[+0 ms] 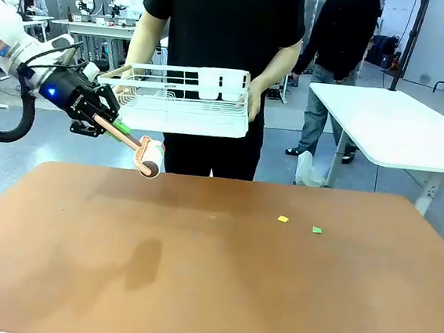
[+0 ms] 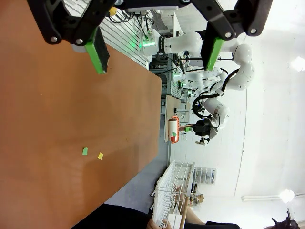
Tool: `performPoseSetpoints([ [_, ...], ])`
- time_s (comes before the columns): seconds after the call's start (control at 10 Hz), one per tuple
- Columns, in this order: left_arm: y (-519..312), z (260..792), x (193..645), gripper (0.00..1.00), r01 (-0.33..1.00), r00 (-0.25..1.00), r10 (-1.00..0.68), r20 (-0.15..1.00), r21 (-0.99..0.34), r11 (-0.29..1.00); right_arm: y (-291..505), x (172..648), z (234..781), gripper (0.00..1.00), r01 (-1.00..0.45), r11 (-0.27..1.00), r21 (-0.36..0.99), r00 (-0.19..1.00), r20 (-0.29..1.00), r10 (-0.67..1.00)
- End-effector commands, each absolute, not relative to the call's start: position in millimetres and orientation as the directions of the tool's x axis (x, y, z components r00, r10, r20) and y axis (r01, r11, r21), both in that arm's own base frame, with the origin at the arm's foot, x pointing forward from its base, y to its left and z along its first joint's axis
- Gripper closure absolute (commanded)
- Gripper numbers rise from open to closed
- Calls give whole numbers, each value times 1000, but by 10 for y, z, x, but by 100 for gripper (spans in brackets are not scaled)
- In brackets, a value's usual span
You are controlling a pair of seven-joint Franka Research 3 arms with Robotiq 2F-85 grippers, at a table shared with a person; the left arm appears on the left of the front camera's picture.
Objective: Clean the table.
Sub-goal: Clean the table with the Lint Roller when the human lifts the Dish drying rack.
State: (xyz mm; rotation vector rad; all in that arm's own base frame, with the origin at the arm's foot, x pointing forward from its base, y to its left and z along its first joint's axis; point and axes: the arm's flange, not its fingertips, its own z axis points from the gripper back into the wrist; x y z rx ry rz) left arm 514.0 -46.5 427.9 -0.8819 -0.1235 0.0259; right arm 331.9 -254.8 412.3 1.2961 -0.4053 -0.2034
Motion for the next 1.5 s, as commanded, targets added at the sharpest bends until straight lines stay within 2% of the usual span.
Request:
performPoseSetpoints([
  [0.0,-465,4278,5142,79,28,993,74,97,-771,636,-2535,3282,4148,0,-81,266,961,916,177,-361],
  [0.1,-638,4068,5365,79,5,997,54,50,-772,635,-2535,3282,4148,0,-81,266,961,916,177,-361],
  [0.4,-1412,3938,5734,79,105,994,-72,77,-741,664,-2535,3282,4148,0,-81,266,961,916,177,-361],
  [0.6,-1813,3912,5983,79,106,994,-84,69,-774,624,-2535,3282,4148,0,-81,266,961,916,177,-361],
  [0.7,-2016,3826,6064,79,77,996,-85,29,-761,644,-2535,3282,4148,0,-81,266,961,916,177,-361],
  [1.1,-2451,3400,6071,79,-7,999,-23,-32,-709,705,-2535,3282,4148,0,-81,266,961,916,177,-361],
  [1.4,-2562,3124,5967,79,12,999,-44,-28,-705,709,-2535,3282,4148,0,-81,266,961,916,177,-361],
])
